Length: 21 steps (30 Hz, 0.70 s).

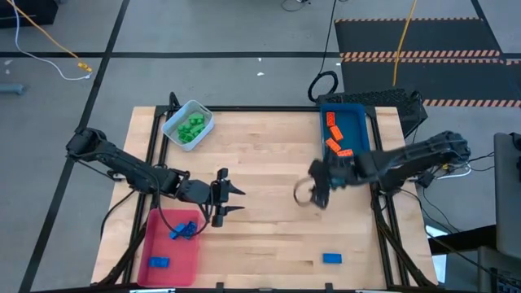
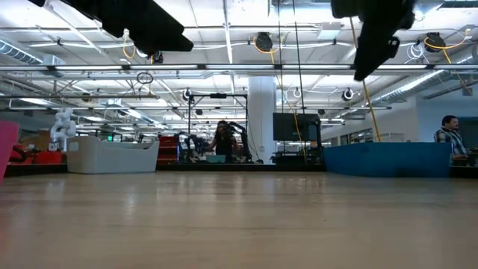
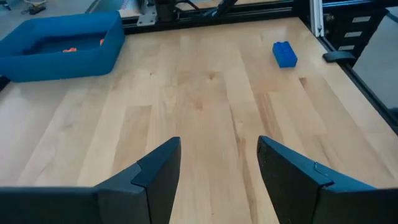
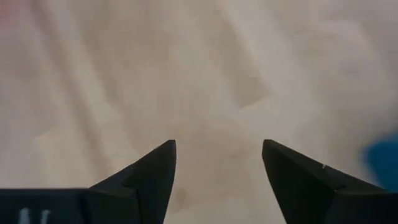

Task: Sort & place blocks by color
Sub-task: Put the blue game piece into the red bin

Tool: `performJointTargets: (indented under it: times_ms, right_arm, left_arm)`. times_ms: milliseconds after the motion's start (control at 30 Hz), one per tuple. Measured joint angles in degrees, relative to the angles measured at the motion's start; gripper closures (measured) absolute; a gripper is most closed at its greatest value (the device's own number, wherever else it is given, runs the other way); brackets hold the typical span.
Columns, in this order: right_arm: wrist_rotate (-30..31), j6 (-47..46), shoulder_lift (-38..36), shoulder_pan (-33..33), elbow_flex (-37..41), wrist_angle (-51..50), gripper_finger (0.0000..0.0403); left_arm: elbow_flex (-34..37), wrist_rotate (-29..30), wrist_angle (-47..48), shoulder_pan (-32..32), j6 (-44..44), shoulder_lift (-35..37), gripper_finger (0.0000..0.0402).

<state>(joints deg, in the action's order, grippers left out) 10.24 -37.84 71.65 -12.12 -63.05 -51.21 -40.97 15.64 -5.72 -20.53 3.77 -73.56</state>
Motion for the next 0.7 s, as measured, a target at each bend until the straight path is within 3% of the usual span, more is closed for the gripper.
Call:
performJointTargets:
  times_ms: [233,400,600,700]
  right_arm:
    - [0.19,-7.27,3.17,-15.67,-0.02,9.16,0.0195]
    - [3.82,-7.54,6.80,-23.76,-0.07,15.11,0.0197]
    - [6.34,-2.75,10.99,-28.25,-0.04,10.48,0.0197]
    - [3.46,-0.51,13.00,-28.45,-0.02,8.48,0.0192]
  left_arm:
    - [-0.02,-0.04,-0.78,1.18,-0.45,0.00,0.0190]
    - [-0.02,-0.05,-1.21,2.58,0.90,0.00,0.0190]
    - [-0.02,-0.09,-3.78,5.02,1.25,0.00,0.0190]
    - [-0.02,-0.09,-8.63,6.55,0.45,0.00,0.0190]
